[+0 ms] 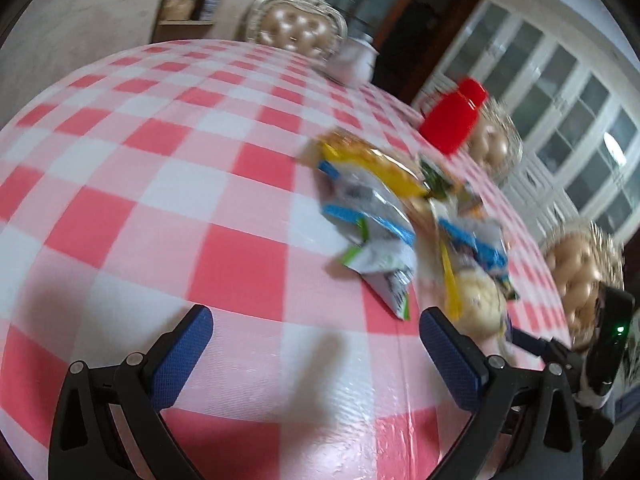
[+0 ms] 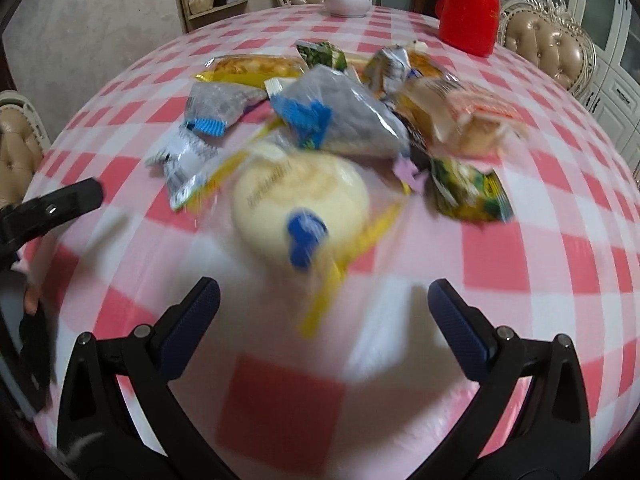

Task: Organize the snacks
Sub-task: 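Grasp the round cream bun in clear bag with the right gripper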

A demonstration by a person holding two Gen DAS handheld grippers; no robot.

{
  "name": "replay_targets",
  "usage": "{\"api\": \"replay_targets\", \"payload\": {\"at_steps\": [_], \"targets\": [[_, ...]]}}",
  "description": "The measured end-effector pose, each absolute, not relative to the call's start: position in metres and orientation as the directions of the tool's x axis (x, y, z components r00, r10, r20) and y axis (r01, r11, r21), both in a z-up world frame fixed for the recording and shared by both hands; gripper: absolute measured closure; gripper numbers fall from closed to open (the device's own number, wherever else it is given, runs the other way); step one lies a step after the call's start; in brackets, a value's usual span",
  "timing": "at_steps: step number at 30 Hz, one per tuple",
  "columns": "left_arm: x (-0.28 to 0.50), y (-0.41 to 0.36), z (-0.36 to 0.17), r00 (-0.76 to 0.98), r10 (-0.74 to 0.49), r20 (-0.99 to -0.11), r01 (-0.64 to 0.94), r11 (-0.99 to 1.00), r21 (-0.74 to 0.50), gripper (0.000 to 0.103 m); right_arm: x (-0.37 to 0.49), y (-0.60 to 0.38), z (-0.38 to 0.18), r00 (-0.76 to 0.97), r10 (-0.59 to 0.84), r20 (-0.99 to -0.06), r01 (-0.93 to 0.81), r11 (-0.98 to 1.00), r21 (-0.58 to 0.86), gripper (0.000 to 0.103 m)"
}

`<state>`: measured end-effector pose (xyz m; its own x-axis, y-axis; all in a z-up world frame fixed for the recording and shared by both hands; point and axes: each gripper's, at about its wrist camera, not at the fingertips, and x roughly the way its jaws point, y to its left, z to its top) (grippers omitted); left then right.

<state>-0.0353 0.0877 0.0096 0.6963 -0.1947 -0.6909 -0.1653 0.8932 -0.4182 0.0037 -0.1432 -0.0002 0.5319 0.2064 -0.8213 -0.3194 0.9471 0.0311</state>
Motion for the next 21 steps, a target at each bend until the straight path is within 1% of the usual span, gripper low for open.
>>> {"api": "replay_targets", "payload": {"at_steps": [5,10,12,17,19,21], "targets": [[-0.035,0.100,0.009,0.721,-0.165,-0.673,-0.220,0.866,-0.449,0.000,0.025,-0.123,0.000,0.514,0.209,-0.832,-0.244,0.965,0.092,0.000],[-0.038,0.087,0.015,0.736,-0.130,-0.665,-0.187,0.905,-0.383,0.000,0.035,-0.111,-0.001,0.520,0.188,-0.833,-0.217,0.973,0.084,0.001],[-0.041,0.084,0.016,0.744,-0.120,-0.657,-0.168,0.918,-0.359,0.000,0.035,-0.113,0.000,0.527,0.199,-0.826,-0.216,0.972,0.096,0.006],[-0.044,0.085,0.018,0.754,-0.111,-0.647,-0.173,0.917,-0.360,0.000,0.024,-0.126,0.005,0.535,0.291,-0.793,-0.253,0.951,0.178,0.007],[-0.045,0.088,0.017,0.758,-0.113,-0.643,-0.182,0.909,-0.374,0.000,0.029,-0.132,0.005,0.523,0.321,-0.789,-0.222,0.946,0.237,0.006],[-0.044,0.091,0.017,0.759,-0.106,-0.643,-0.199,0.901,-0.384,0.000,0.037,-0.135,0.006,0.513,0.353,-0.783,-0.170,0.935,0.310,0.003]]}}
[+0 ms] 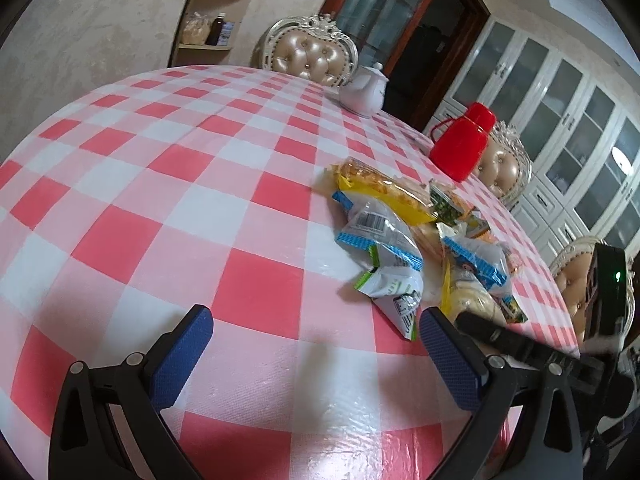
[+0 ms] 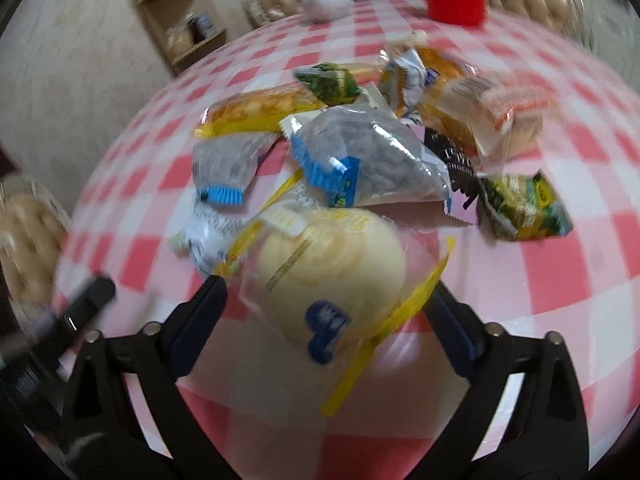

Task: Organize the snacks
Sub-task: 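Grasp the round cream bun in clear bag with the right gripper, then grasp the green-and-white wrapper with the left gripper while the right gripper holds the bun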

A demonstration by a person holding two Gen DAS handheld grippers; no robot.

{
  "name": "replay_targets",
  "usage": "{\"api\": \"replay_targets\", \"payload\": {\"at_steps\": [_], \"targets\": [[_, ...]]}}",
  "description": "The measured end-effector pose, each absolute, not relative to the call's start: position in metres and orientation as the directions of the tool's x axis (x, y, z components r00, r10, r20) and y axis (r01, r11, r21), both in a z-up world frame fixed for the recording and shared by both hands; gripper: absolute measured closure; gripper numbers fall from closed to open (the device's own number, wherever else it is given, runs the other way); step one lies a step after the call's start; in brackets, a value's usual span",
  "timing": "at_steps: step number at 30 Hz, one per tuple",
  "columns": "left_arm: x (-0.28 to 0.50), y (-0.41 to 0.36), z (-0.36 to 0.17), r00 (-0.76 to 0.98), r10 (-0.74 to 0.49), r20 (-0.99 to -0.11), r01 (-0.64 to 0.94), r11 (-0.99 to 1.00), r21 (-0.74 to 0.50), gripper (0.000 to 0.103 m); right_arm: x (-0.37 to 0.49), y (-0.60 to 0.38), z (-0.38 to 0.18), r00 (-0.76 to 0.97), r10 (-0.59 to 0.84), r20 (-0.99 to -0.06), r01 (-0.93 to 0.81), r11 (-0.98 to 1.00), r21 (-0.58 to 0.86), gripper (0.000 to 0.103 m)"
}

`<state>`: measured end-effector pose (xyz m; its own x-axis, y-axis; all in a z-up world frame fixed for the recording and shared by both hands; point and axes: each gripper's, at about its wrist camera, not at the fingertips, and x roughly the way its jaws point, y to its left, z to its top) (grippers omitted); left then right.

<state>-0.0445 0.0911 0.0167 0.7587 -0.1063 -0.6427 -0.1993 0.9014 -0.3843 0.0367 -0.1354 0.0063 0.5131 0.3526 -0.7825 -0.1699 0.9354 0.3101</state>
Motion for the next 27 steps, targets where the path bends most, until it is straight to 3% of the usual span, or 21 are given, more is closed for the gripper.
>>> {"api": "replay_targets", "payload": {"at_steps": [4,7,11,14,17,27], "targets": [[-0.044,0.094,0.015,0.759,-0.108,-0.643,-0.211,0.892,-0.399,0.000,0.049,-0.139,0.009,0.503,0.346,-0.792,0.050,0.903,0.426,0.002],[-0.043,0.094,0.015,0.758,-0.112,-0.642,-0.206,0.893,-0.399,0.000,0.054,-0.125,0.009,0.498,0.242,-0.833,0.110,0.935,0.338,0.002],[-0.046,0.093,0.016,0.763,-0.120,-0.635,-0.190,0.897,-0.398,0.000,0.051,-0.104,0.007,0.503,0.106,-0.858,0.084,0.982,0.171,0.004],[-0.048,0.093,0.017,0.770,-0.118,-0.627,-0.187,0.897,-0.399,0.000,0.034,-0.102,0.004,0.528,0.121,-0.841,-0.007,0.990,0.139,0.021],[-0.047,0.089,0.018,0.765,-0.118,-0.634,-0.180,0.905,-0.386,0.000,0.011,-0.124,0.009,0.547,0.160,-0.821,-0.091,0.987,0.131,0.028],[-0.007,0.018,0.019,0.687,-0.041,-0.726,-0.067,0.991,-0.119,0.000,-0.042,-0.180,0.009,0.610,0.239,-0.755,-0.176,0.970,0.164,0.029]]}}
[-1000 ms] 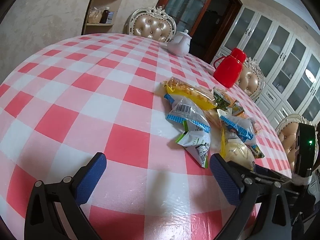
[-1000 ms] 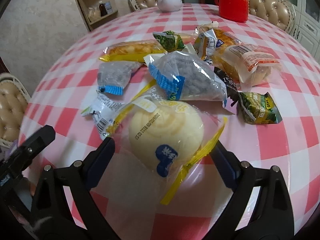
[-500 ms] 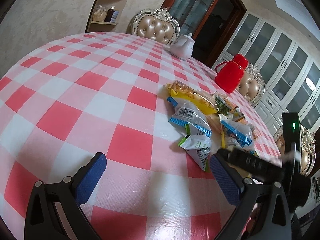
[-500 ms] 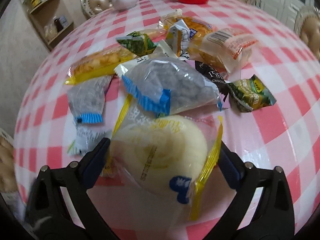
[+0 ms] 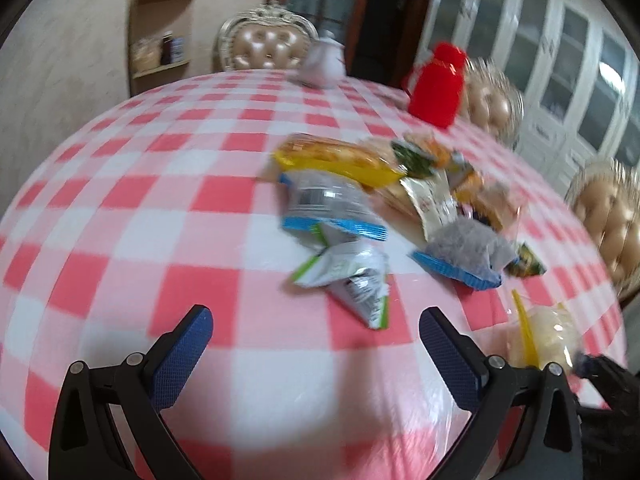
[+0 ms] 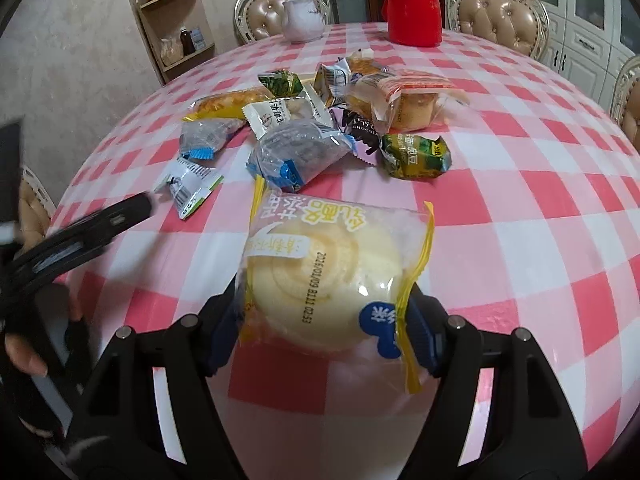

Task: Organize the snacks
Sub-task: 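Grasp the green-and-white wrapper with the left gripper while the right gripper holds the bun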

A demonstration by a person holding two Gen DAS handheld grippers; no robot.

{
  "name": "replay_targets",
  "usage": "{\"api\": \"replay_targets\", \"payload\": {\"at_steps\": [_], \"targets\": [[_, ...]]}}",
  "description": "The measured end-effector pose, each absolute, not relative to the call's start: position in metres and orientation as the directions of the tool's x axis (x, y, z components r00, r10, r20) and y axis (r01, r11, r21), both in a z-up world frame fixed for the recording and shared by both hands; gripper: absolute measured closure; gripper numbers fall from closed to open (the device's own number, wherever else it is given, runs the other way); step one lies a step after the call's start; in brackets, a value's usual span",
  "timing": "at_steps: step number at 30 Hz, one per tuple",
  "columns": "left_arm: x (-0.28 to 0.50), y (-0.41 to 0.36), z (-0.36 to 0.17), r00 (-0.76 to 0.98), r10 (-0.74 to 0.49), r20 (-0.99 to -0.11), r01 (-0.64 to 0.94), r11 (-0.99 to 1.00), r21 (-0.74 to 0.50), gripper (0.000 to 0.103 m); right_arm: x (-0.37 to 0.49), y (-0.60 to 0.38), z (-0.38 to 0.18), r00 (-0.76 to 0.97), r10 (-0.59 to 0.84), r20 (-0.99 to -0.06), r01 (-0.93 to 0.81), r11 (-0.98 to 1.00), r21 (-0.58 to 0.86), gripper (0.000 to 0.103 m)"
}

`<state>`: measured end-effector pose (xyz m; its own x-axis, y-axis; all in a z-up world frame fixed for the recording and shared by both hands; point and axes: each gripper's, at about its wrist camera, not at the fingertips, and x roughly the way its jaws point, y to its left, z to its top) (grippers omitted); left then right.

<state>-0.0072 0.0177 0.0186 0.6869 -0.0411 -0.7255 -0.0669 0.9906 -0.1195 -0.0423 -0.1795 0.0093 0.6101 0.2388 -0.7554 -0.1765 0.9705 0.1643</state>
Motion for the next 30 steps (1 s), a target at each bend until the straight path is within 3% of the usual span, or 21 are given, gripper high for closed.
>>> {"api": "replay_targets", "payload": {"at_steps": [3,4,5,7,8,9,10,13,18,20,21,22,23,24,25,28,30], "targets": [[0.012,0.003,0.015,0.663,-0.016,-0.748,-0.034,0.998,-0.052,0.000,-0.046,-0.180,0.010,0.618,0.246,-0.746,-0.186,0.969,0.166,0.029],[0.017,-0.001,0.014,0.657,-0.015,-0.754,-0.023,0.999,-0.039,0.005,-0.047,-0.180,0.010,0.617,0.249,-0.746,-0.185,0.968,0.170,0.029],[0.022,-0.005,0.011,0.635,-0.024,-0.772,0.003,1.000,-0.028,0.026,-0.048,-0.180,0.010,0.617,0.254,-0.745,-0.184,0.967,0.177,0.029],[0.021,-0.009,0.006,0.620,-0.043,-0.784,0.041,0.999,-0.022,0.051,-0.048,-0.183,0.010,0.617,0.263,-0.741,-0.179,0.965,0.194,0.029],[0.018,-0.009,0.007,0.622,-0.045,-0.782,0.046,0.999,-0.021,0.075,-0.049,-0.185,0.010,0.619,0.267,-0.738,-0.176,0.964,0.201,0.029],[0.015,-0.008,0.009,0.625,-0.051,-0.779,0.050,0.998,-0.026,0.088,-0.049,-0.186,0.010,0.623,0.273,-0.733,-0.175,0.962,0.209,0.029],[0.010,-0.005,0.009,0.625,-0.071,-0.778,0.051,0.997,-0.050,0.098,-0.049,-0.187,0.011,0.626,0.275,-0.730,-0.175,0.961,0.213,0.029],[-0.008,0.008,0.013,0.644,-0.114,-0.757,0.024,0.991,-0.128,0.102,-0.050,-0.189,0.012,0.633,0.281,-0.721,-0.172,0.959,0.223,0.029],[-0.033,0.009,0.022,0.687,-0.132,-0.715,0.051,0.990,-0.135,0.101,-0.049,-0.189,0.011,0.633,0.283,-0.721,-0.167,0.959,0.230,0.029],[-0.034,0.004,0.023,0.672,-0.203,-0.712,0.102,0.978,-0.183,0.094,-0.050,-0.189,0.010,0.632,0.281,-0.722,-0.165,0.959,0.230,0.029],[-0.032,-0.001,0.024,0.659,-0.248,-0.710,0.133,0.968,-0.214,0.088,-0.050,-0.189,0.011,0.632,0.282,-0.722,-0.163,0.959,0.231,0.029],[-0.031,-0.007,0.025,0.653,-0.263,-0.710,0.148,0.964,-0.221,0.066,-0.051,-0.190,0.011,0.634,0.281,-0.720,-0.158,0.959,0.235,0.029],[-0.031,-0.012,0.026,0.655,-0.270,-0.705,0.149,0.962,-0.230,0.037,-0.052,-0.193,0.011,0.637,0.277,-0.720,-0.149,0.960,0.239,0.029],[-0.029,-0.015,0.027,0.666,-0.272,-0.695,0.140,0.960,-0.242,0.026,-0.054,-0.196,0.012,0.641,0.269,-0.719,-0.129,0.961,0.244,0.029],[-0.026,-0.016,0.027,0.675,-0.266,-0.688,0.127,0.961,-0.247,0.018,-0.056,-0.200,0.012,0.646,0.262,-0.717,-0.109,0.961,0.253,0.029],[-0.011,-0.027,0.028,0.680,-0.249,-0.690,0.094,0.962,-0.255,0.018,-0.063,-0.209,0.013,0.667,0.259,-0.699,-0.077,0.956,0.281,0.029],[0.000,-0.038,0.027,0.674,-0.207,-0.709,0.094,0.976,-0.195,0.018,-0.065,-0.211,0.014,0.670,0.265,-0.694,-0.079,0.954,0.288,0.029]]}}
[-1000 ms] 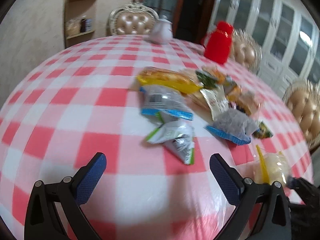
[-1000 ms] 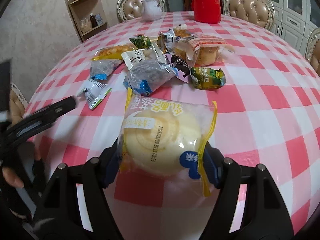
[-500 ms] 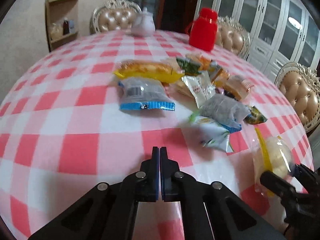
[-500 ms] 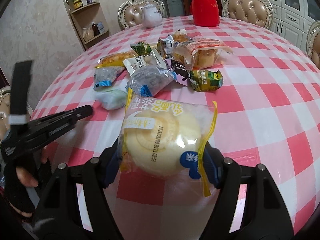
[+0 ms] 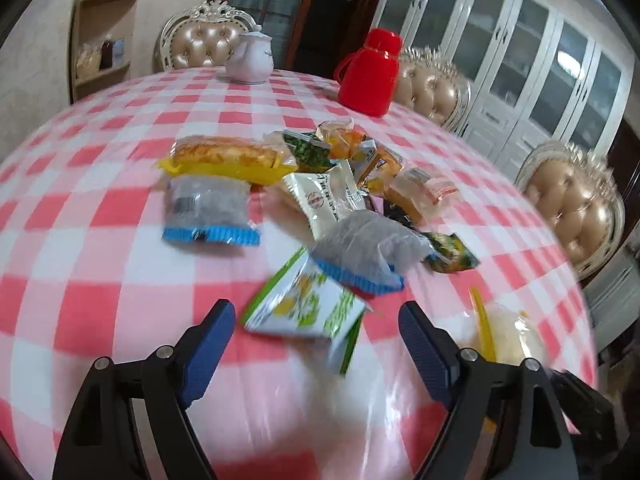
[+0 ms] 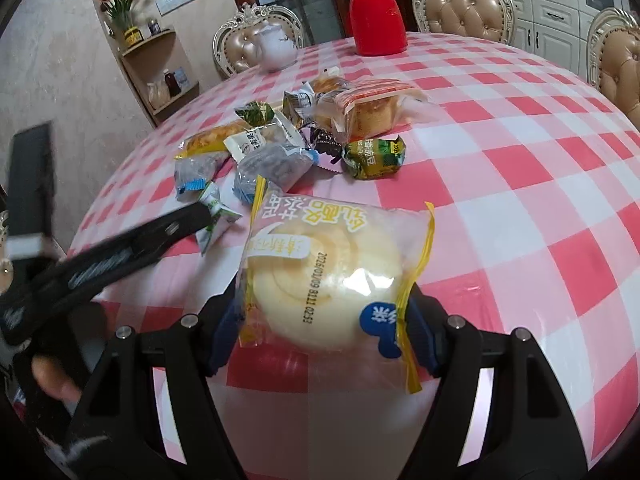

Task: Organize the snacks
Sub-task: 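Grasp the green-and-white wrapper with the left gripper while the right gripper holds the bun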

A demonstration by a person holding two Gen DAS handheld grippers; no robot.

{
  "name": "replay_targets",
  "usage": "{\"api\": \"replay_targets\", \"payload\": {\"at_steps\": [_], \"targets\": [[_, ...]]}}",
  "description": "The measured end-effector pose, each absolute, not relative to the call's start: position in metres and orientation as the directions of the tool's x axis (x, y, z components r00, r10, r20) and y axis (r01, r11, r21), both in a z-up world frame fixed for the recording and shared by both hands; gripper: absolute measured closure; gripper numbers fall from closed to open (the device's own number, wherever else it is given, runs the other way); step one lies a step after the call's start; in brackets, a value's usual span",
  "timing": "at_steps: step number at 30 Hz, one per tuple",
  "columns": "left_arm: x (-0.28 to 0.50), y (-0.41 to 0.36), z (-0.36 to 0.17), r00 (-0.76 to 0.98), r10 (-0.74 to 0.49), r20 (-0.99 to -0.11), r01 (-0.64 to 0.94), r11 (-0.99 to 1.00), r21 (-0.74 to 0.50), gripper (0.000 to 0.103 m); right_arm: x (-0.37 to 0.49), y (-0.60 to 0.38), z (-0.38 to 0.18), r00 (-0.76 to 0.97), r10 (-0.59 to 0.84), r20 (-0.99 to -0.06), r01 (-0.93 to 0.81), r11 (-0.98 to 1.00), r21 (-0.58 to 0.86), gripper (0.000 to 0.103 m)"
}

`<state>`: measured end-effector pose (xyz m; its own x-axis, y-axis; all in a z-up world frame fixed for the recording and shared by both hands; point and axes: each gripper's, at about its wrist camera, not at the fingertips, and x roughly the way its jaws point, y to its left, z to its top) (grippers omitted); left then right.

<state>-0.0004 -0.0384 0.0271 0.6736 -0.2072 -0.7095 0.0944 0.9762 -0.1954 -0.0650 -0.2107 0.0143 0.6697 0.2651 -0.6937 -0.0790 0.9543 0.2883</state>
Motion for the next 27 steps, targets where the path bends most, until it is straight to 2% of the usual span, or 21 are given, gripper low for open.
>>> {"api": "replay_targets", "payload": {"at_steps": [1,3,4,5,8,13,18,27], "targets": [[0.008,-0.049,0.023,0.660,-0.166,-0.732,0.113,0.986,-0.121,0.018,-0.065,-0.210,0.015,0.671,0.265,-0.693,-0.082,0.955,0.286,0.029],[0.016,-0.055,0.014,0.632,-0.150,-0.760,0.144,0.987,-0.075,0.019,-0.065,-0.208,0.015,0.669,0.268,-0.694,-0.089,0.955,0.283,0.029],[0.019,-0.055,0.009,0.600,-0.178,-0.780,0.167,0.981,-0.096,0.026,-0.065,-0.208,0.015,0.667,0.271,-0.694,-0.093,0.955,0.283,0.029],[0.019,-0.054,0.009,0.598,-0.199,-0.776,0.182,0.977,-0.110,0.042,-0.065,-0.208,0.015,0.668,0.273,-0.693,-0.096,0.954,0.283,0.029],[0.015,-0.049,0.011,0.599,-0.225,-0.768,0.200,0.971,-0.129,0.050,-0.066,-0.208,0.015,0.672,0.273,-0.688,-0.099,0.954,0.283,0.029],[0.012,-0.042,0.014,0.620,-0.255,-0.742,0.193,0.966,-0.171,0.050,-0.067,-0.207,0.015,0.675,0.269,-0.687,-0.104,0.957,0.272,0.029],[-0.005,-0.045,0.023,0.670,-0.221,-0.709,0.197,0.973,-0.117,0.050,-0.068,-0.208,0.016,0.683,0.271,-0.678,-0.110,0.956,0.272,0.029],[-0.066,-0.011,0.042,0.759,-0.080,-0.646,0.035,0.996,-0.082,0.050,-0.074,-0.204,0.018,0.691,0.283,-0.665,-0.126,0.953,0.275,0.029]]}}
